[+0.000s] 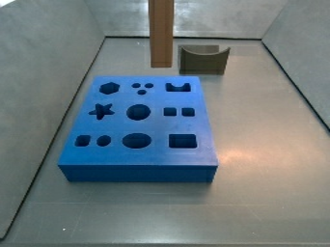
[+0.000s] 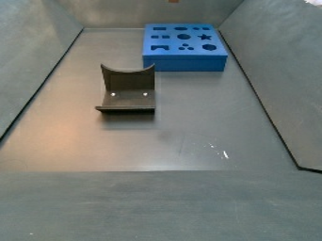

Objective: Insert the arch object.

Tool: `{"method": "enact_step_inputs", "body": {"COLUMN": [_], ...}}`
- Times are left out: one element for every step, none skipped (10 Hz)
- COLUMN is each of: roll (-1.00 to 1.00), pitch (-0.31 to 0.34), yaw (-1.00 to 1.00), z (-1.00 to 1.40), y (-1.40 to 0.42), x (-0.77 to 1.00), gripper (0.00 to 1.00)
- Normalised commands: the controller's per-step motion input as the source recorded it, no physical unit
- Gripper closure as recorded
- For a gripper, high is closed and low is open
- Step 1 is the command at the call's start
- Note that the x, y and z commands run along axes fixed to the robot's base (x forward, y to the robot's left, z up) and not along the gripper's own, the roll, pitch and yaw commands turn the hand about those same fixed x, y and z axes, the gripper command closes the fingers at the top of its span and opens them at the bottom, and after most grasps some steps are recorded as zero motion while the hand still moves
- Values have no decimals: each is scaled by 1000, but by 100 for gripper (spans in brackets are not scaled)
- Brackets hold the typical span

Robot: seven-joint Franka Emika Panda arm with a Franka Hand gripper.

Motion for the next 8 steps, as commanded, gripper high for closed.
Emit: {"method": "enact_step_inputs", "body": {"roll": [90, 97, 96, 104, 104, 61, 16, 0], "pitch": [0, 4, 9, 23, 24, 11, 0, 0], "yaw": [-737, -677, -654, -620, -614, -643, -757, -909], "z": [-397, -400, -397, -420, -417, -374, -297, -177], "y": [163, 206, 223, 254, 263, 257, 249, 177], "x": [503, 557, 577, 603, 603, 606, 443, 197], "gripper": [100, 100, 100, 100, 100, 100, 100, 100]}}
